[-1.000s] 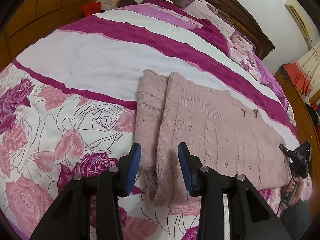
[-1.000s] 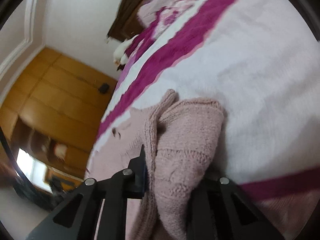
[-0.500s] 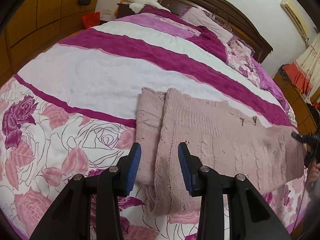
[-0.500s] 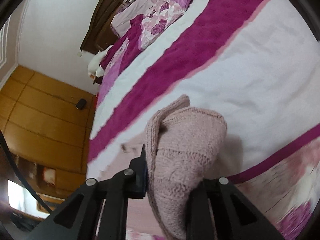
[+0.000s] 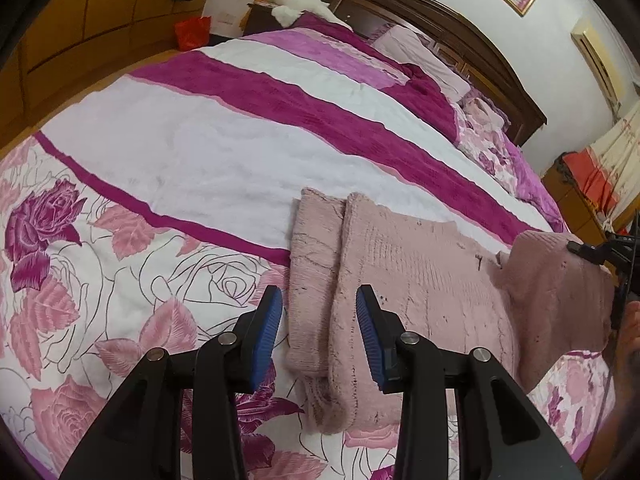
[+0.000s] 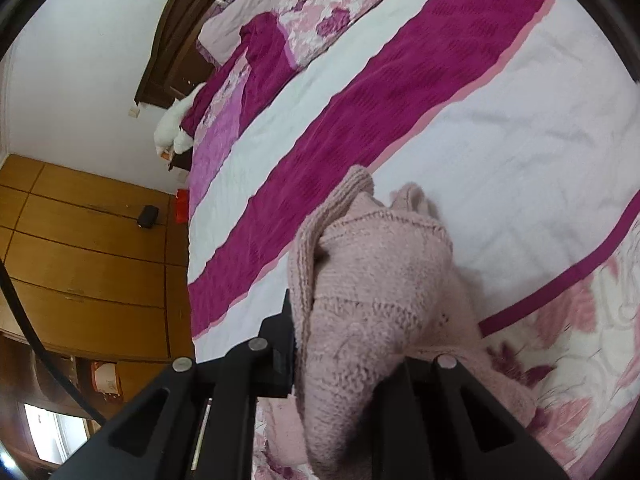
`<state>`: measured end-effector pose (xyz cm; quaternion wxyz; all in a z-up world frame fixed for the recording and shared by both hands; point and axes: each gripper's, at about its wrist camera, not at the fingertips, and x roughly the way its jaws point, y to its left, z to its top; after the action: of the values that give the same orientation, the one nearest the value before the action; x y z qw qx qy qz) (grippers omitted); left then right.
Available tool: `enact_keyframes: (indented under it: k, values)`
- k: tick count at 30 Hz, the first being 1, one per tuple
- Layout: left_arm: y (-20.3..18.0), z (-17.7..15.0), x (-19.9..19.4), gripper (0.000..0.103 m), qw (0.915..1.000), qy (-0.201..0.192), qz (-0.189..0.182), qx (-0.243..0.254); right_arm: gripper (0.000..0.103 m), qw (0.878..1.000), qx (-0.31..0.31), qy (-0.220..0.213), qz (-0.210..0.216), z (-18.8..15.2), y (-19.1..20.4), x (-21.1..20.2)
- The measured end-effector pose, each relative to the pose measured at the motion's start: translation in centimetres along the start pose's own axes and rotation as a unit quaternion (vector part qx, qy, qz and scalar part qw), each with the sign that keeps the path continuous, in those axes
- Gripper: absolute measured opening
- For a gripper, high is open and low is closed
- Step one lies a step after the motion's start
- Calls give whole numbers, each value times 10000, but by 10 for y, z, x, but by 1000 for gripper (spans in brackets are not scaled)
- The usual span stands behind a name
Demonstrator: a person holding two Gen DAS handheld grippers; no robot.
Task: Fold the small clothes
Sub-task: 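Lift the held side with the right tool and fold it over the rest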
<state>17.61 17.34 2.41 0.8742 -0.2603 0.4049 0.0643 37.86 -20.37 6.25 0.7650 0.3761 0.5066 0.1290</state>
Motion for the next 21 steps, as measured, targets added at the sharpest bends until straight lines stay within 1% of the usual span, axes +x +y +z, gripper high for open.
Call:
enact_keyframes:
  k: [3,7,10,13,15,17,19,21]
  values:
    - [5,1,-2,14,10000,23,-28,-76,14,9999,-109,12,-52,-11,18,10]
    - [13,4,-5,14,9998,21,32,-178,14,9994,-245,87,-225,-29,36,30]
    - [22,5,-6,14,9994,40,24,-341,14,9978,-294,168,-567,-49,49,53]
    - [32,5,-6,14,9988,55,-17,-481,14,9939,-549,176,-936,-72,66,80]
    - [37,5,-6,14,9988,70,-7,-483,14,9917,-733,248,-1030,-87,75,95]
    - [44,4,-7,14,9983,52,75,-574,14,9923,-797,338,-885,-105,86,114]
    - [49,4,-7,14,9976,97,28,-683,14,9922,-900,434,-744,-119,95,126]
    - [50,5,-4,14,9971,127,-25,-749,14,9902,-1038,569,-737,-134,106,140]
